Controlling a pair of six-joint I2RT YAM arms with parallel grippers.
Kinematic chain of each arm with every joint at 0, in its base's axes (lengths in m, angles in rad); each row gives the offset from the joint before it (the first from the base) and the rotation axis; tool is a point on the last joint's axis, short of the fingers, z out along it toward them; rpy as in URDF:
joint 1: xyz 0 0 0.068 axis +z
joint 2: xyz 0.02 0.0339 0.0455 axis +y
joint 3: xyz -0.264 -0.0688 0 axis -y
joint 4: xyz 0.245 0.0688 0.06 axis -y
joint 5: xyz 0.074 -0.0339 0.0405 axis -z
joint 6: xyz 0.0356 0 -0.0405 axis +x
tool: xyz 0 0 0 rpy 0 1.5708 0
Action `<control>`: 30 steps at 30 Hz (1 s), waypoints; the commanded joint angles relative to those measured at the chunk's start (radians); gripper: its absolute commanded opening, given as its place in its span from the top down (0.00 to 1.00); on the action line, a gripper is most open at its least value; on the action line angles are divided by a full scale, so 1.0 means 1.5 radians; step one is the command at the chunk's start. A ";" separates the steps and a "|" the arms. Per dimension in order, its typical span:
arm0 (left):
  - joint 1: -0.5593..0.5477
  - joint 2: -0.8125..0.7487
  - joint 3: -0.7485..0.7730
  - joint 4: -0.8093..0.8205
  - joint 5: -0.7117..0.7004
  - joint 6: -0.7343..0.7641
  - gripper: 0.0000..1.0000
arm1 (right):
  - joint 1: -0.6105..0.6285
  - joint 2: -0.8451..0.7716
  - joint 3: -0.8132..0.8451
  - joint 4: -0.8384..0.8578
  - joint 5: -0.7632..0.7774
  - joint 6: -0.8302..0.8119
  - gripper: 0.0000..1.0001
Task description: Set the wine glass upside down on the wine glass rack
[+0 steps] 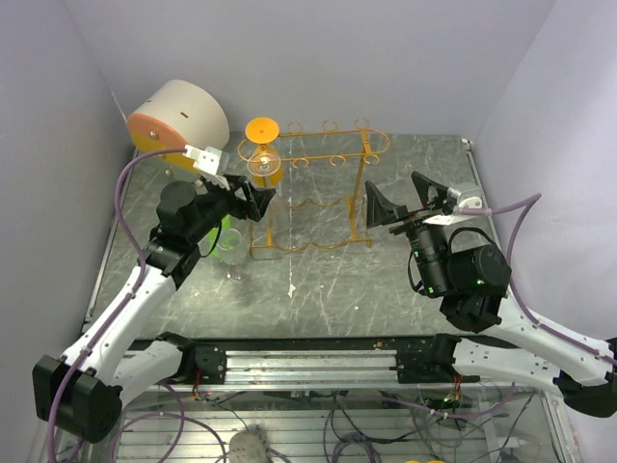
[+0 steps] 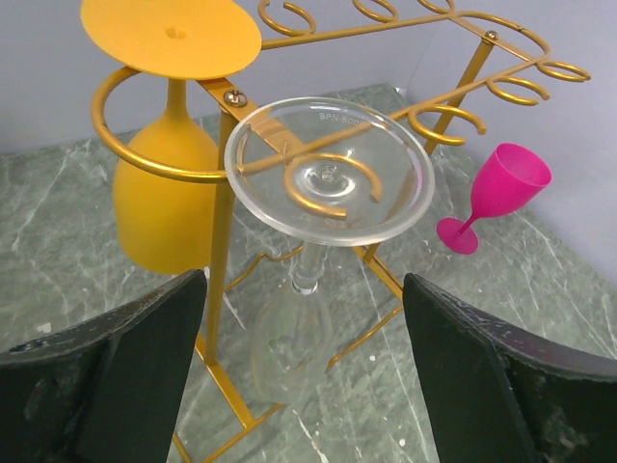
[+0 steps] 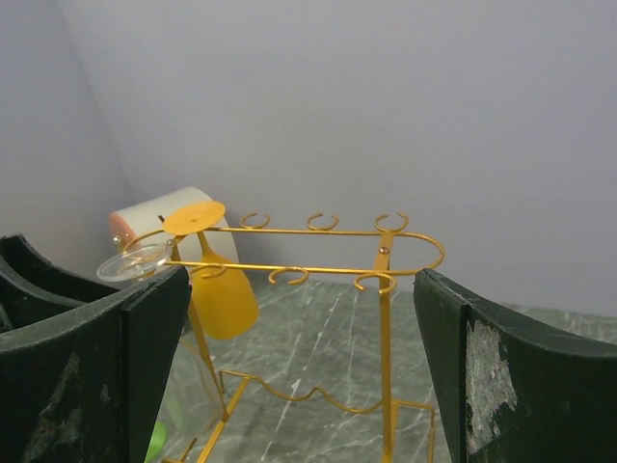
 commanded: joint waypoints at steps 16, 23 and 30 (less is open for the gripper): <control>0.004 -0.025 0.351 -0.823 -0.031 0.328 0.01 | -0.002 0.076 0.179 -0.343 -0.151 0.118 0.00; 0.004 0.023 0.420 -0.996 -0.064 0.398 0.05 | -0.002 0.038 0.159 -0.412 -0.170 0.173 0.00; 0.044 0.058 0.433 -0.988 -0.089 0.386 0.32 | -0.002 0.007 0.170 -0.466 -0.189 0.215 0.00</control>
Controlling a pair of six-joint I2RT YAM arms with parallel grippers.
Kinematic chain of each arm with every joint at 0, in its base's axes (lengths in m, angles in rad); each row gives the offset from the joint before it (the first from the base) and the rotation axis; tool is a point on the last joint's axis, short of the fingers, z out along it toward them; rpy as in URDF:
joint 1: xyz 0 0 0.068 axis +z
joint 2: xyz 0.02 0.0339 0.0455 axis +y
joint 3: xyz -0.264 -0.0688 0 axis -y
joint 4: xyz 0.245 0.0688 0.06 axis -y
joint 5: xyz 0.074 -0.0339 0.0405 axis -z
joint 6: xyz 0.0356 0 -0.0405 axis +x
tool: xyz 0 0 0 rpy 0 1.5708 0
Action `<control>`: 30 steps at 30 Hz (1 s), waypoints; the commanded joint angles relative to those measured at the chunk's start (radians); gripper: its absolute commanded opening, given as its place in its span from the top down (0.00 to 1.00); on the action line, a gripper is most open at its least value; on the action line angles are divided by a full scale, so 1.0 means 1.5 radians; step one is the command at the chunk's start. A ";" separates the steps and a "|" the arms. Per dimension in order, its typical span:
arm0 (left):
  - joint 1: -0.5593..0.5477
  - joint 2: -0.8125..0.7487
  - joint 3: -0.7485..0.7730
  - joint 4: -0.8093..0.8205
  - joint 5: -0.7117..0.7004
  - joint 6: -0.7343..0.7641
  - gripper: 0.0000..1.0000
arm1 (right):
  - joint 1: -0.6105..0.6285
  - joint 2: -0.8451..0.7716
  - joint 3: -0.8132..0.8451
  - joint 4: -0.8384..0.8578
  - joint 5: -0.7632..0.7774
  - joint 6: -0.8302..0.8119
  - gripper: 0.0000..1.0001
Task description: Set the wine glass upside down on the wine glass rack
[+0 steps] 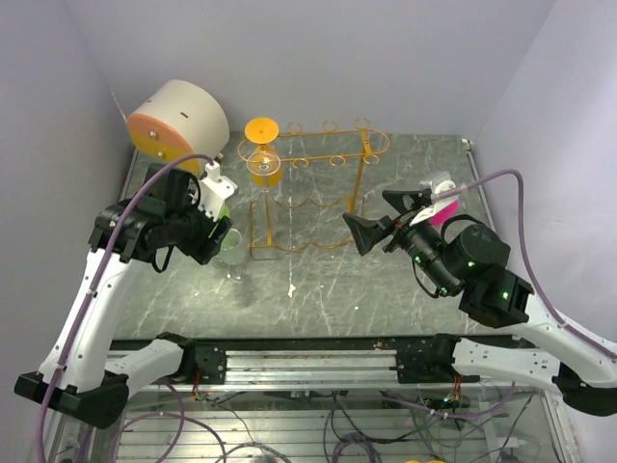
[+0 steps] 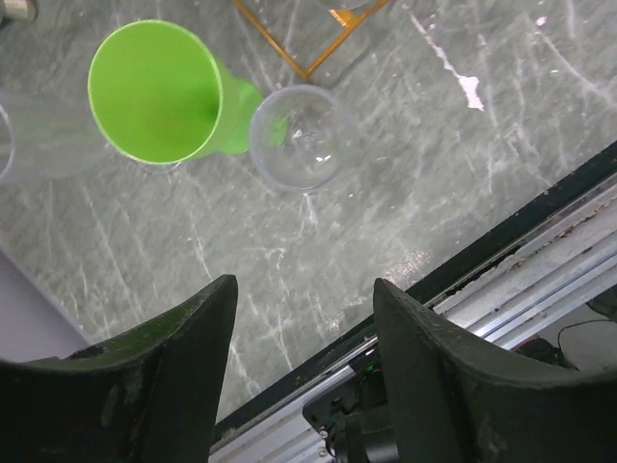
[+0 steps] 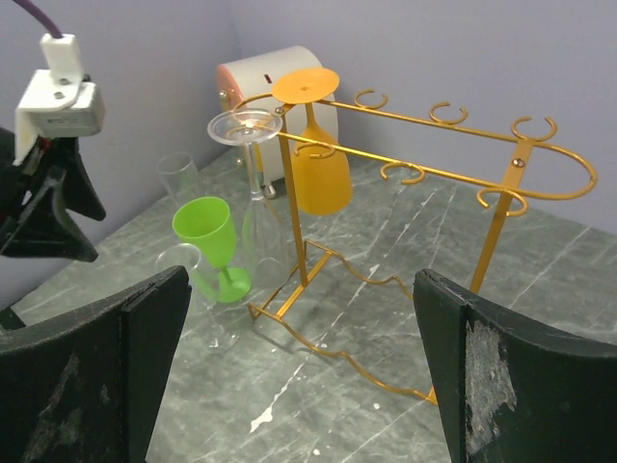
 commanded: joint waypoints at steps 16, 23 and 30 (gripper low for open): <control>0.026 0.172 0.003 0.123 -0.024 -0.011 0.55 | -0.001 0.017 0.064 -0.093 0.017 0.013 0.00; 0.026 0.195 -0.012 0.137 -0.035 -0.027 0.55 | -0.002 0.025 0.068 -0.086 0.018 -0.008 0.00; 0.026 0.184 -0.027 0.136 -0.048 -0.030 0.54 | -0.002 0.012 0.051 -0.065 0.018 -0.017 0.00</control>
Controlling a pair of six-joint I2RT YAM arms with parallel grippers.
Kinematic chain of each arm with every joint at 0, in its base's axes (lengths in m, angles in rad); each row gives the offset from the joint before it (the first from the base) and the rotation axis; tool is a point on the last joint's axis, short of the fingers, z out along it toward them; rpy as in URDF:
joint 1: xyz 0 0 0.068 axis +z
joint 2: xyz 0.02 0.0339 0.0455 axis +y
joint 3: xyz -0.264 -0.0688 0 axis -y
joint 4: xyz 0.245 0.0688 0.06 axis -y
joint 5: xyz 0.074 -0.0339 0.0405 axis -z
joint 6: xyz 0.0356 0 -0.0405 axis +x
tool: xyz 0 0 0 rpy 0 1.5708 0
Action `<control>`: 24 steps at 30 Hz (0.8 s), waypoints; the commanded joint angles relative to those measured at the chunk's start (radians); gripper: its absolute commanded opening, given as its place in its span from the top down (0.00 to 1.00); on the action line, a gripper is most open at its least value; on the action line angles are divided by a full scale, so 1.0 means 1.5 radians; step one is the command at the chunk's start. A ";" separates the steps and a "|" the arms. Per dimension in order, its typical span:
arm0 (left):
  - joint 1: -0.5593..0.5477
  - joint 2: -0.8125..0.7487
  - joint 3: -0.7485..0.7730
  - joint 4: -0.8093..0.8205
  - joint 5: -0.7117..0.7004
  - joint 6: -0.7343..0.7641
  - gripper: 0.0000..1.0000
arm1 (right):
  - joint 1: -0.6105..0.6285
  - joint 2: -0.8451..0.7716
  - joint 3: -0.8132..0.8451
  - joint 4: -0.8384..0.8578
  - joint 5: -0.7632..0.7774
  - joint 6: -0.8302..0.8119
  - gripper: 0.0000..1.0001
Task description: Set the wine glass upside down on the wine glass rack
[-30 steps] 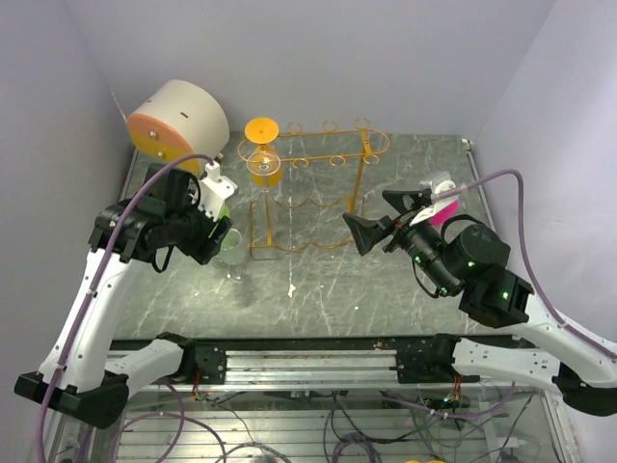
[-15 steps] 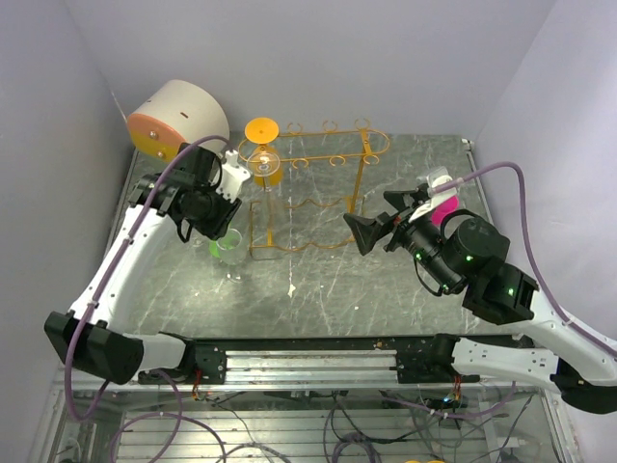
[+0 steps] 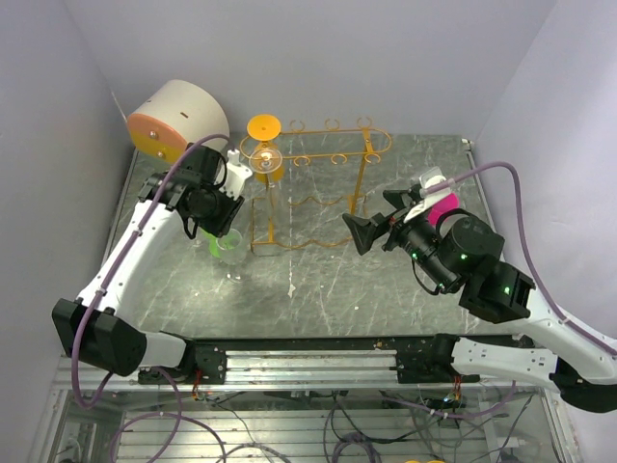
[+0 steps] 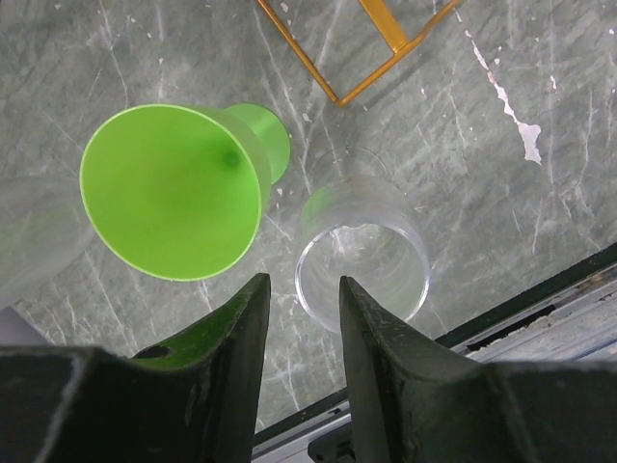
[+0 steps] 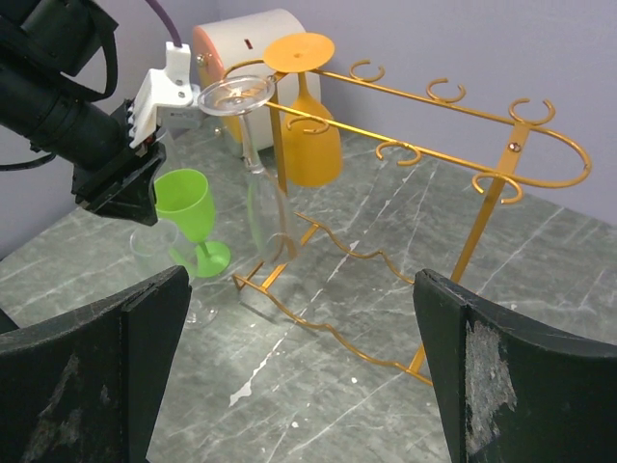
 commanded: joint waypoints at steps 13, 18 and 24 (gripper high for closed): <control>0.004 -0.047 -0.046 0.024 -0.032 -0.013 0.55 | -0.002 -0.011 -0.009 0.032 0.007 -0.018 0.00; 0.004 -0.055 -0.071 0.032 -0.032 -0.017 0.55 | -0.002 -0.015 -0.018 0.040 0.006 -0.013 0.00; 0.007 -0.064 -0.083 0.047 -0.037 -0.022 0.56 | -0.002 -0.013 -0.019 0.040 0.006 -0.007 0.00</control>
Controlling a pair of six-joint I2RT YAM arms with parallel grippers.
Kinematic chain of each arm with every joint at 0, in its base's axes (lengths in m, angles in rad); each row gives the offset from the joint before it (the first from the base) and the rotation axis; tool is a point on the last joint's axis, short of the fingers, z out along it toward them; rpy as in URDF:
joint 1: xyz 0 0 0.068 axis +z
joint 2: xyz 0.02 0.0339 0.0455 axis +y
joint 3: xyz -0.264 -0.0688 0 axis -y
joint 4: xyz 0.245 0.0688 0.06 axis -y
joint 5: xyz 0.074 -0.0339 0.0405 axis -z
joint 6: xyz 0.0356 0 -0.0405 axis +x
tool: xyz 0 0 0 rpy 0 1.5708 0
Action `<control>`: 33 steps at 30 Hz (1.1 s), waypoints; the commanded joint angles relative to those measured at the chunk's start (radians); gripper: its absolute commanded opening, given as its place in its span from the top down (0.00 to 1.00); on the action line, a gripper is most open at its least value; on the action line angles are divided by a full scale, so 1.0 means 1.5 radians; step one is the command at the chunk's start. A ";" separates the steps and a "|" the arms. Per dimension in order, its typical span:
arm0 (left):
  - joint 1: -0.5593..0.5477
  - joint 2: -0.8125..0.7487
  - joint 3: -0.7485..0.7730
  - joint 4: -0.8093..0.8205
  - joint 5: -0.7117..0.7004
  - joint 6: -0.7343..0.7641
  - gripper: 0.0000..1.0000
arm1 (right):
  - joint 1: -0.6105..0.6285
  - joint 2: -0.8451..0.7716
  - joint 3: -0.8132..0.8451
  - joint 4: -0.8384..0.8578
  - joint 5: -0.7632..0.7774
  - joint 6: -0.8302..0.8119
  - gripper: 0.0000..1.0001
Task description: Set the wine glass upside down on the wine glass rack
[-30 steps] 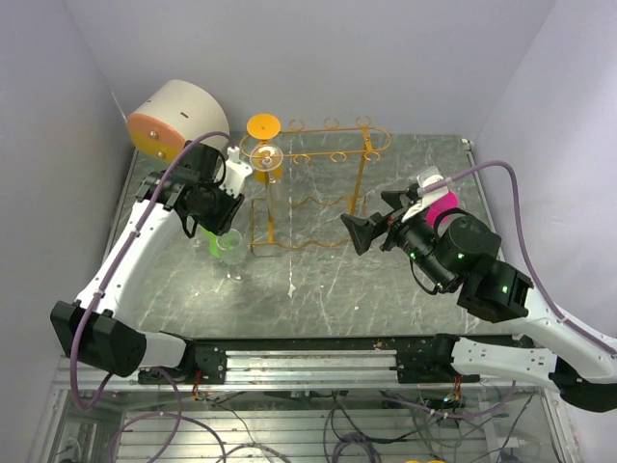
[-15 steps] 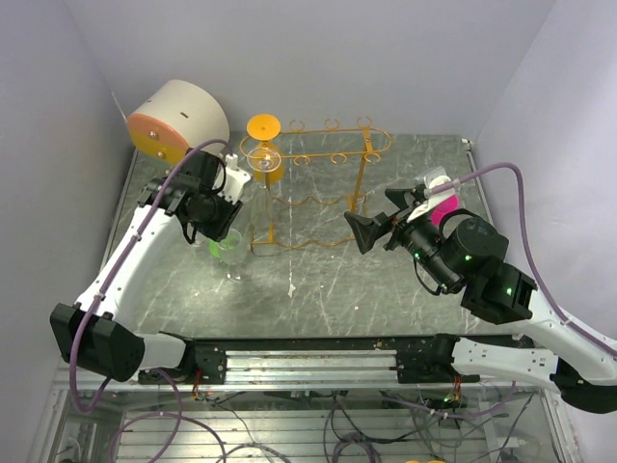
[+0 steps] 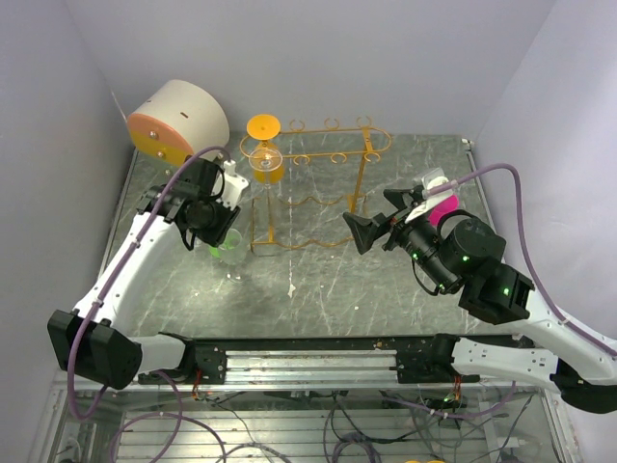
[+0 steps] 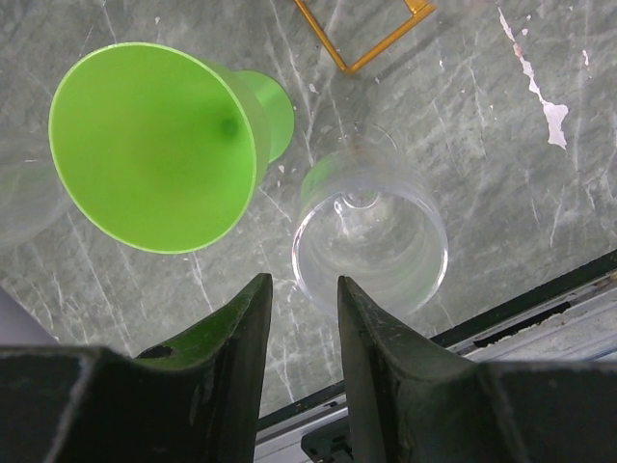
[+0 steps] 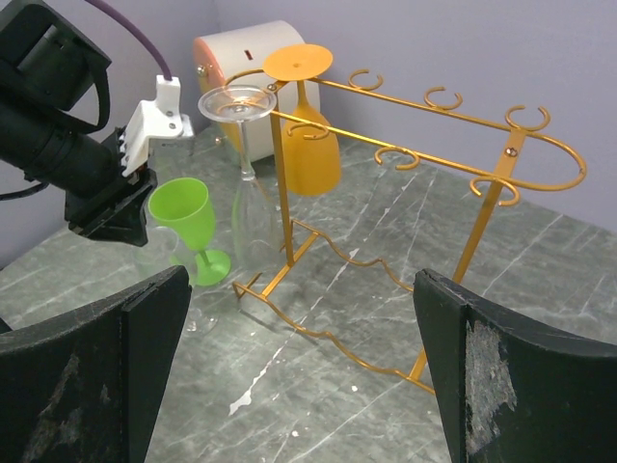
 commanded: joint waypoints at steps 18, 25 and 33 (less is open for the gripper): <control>0.011 -0.024 -0.054 0.056 -0.018 -0.006 0.81 | -0.001 -0.014 -0.006 0.015 0.000 0.014 0.00; 0.011 -0.051 -0.031 0.013 -0.012 0.010 0.93 | -0.002 -0.006 -0.003 0.019 0.002 0.008 0.00; 0.011 -0.101 0.011 -0.048 0.038 0.033 0.93 | -0.002 0.016 -0.005 0.023 -0.021 0.019 0.00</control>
